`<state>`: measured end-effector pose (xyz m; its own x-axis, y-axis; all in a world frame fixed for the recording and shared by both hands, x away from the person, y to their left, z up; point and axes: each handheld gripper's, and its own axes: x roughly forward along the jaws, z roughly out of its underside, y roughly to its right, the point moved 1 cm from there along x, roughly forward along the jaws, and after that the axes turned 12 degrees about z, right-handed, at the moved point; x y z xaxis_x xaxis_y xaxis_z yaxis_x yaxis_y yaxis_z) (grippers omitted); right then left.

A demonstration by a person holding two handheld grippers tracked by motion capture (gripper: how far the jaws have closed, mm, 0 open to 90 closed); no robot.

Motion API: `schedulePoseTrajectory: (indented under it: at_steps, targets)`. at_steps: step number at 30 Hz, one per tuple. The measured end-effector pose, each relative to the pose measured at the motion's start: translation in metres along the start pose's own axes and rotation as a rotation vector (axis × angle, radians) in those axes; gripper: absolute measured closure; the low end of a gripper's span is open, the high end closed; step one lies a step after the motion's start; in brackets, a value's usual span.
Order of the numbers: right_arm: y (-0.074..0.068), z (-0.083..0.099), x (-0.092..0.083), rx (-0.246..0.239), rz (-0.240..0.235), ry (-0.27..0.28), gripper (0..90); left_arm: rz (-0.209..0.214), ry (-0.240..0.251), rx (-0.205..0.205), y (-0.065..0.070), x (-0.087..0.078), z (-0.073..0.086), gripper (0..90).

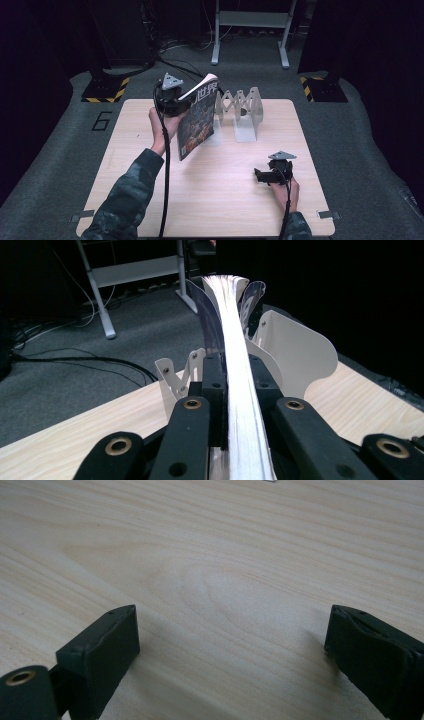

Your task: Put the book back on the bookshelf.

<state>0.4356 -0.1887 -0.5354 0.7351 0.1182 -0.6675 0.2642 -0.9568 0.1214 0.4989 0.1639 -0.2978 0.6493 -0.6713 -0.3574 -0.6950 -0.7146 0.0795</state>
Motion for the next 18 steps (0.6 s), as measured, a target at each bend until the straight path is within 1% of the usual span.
schedulePoseTrajectory:
  at_steps: [2,4,7,8,10,11,12,14,18]
  targets:
    - [0.000,0.000,0.000,0.000,0.003,0.000,7.0,-0.002,-0.003,-0.002,0.000,0.003,0.000,82.2]
    - [0.000,0.000,0.000,0.000,-0.003,0.000,7.0,-0.012,-0.006,0.010,0.000,0.006,-0.001,82.3]
    - [0.000,0.000,0.000,-0.001,0.000,0.001,7.2,-0.025,0.000,0.017,0.000,0.010,-0.003,82.3]
    - [0.000,0.000,0.000,-0.003,0.001,0.002,7.2,-0.025,0.005,0.011,0.001,0.012,-0.003,82.3]
    - [0.000,0.000,0.000,0.000,0.004,0.002,7.2,-0.038,0.010,0.018,0.000,0.016,-0.003,82.2]
    - [0.000,0.000,0.000,-0.001,0.003,0.002,7.2,-0.036,0.010,0.011,0.000,0.017,-0.003,82.3]
    - [0.000,0.000,0.000,-0.002,0.003,0.002,7.2,-0.040,0.008,0.015,-0.001,0.019,-0.003,82.3]
    - [0.000,0.000,0.000,-0.001,0.004,0.002,7.3,-0.048,0.011,0.011,-0.002,0.022,-0.002,82.3]
    - [0.000,0.000,0.000,-0.001,0.000,0.002,7.4,-0.058,0.027,-0.010,-0.004,0.027,-0.001,82.2]
